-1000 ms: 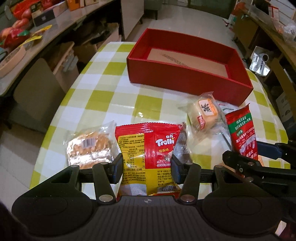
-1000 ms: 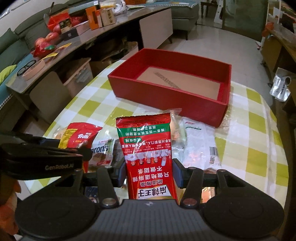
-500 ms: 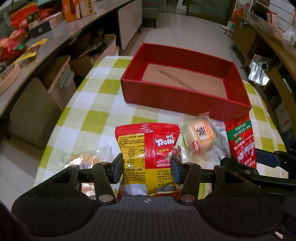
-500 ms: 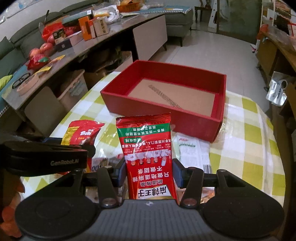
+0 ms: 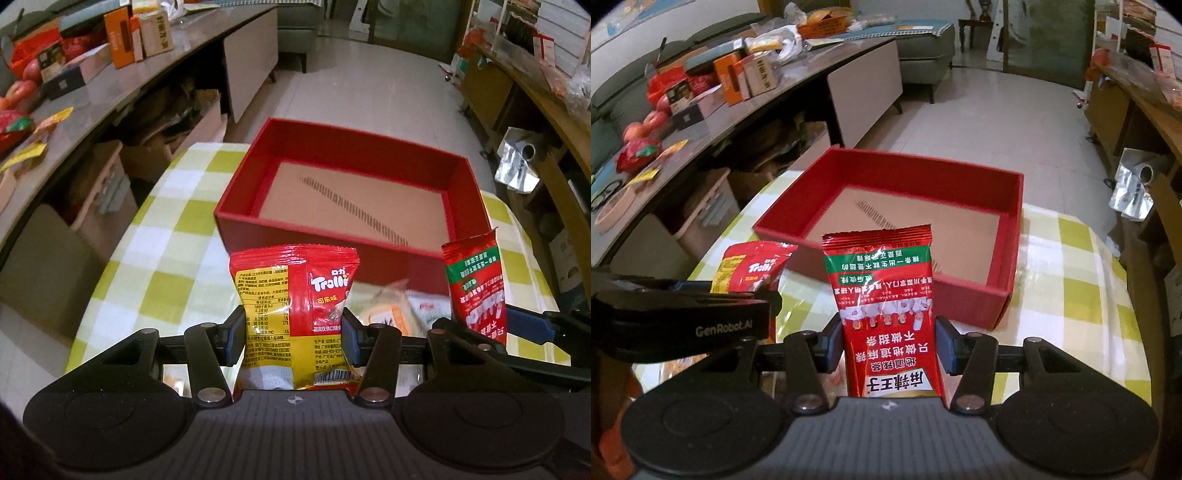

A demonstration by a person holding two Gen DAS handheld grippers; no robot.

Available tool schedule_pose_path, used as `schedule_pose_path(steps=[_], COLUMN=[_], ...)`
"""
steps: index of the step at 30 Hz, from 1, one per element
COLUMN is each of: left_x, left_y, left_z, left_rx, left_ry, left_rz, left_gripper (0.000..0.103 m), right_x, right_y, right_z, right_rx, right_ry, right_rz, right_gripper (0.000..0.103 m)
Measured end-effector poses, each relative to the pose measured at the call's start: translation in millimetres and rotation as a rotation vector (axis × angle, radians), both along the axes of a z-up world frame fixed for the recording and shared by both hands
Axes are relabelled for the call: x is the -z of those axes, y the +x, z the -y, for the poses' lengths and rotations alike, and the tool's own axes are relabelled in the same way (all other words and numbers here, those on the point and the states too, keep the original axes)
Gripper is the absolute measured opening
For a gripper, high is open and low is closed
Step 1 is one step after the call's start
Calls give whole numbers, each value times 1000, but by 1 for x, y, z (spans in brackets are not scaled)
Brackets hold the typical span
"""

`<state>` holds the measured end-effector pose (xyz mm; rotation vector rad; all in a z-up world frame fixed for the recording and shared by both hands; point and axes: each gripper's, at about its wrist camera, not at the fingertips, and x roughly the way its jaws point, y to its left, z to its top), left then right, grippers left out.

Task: Organize snacks
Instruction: 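Lift the Trolli bag with the left tool while the right tool carries the red packet toward the box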

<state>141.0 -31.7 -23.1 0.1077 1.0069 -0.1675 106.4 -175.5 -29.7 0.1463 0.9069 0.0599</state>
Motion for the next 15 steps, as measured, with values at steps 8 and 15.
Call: schedule_pose_path(steps=[8,15], left_x=[-8,-11], left_y=[31,65], left_z=[14,31], left_rx=[-11,-12], left_ry=[-22,-36], left_rz=[32,58], left_gripper=[59,59], right_x=[-8,-11], right_y=[33,67], right_z=[17,34], right_rx=[43,73], right_ry=[6,1], right_rz=[38,75], right_gripper=[60,60])
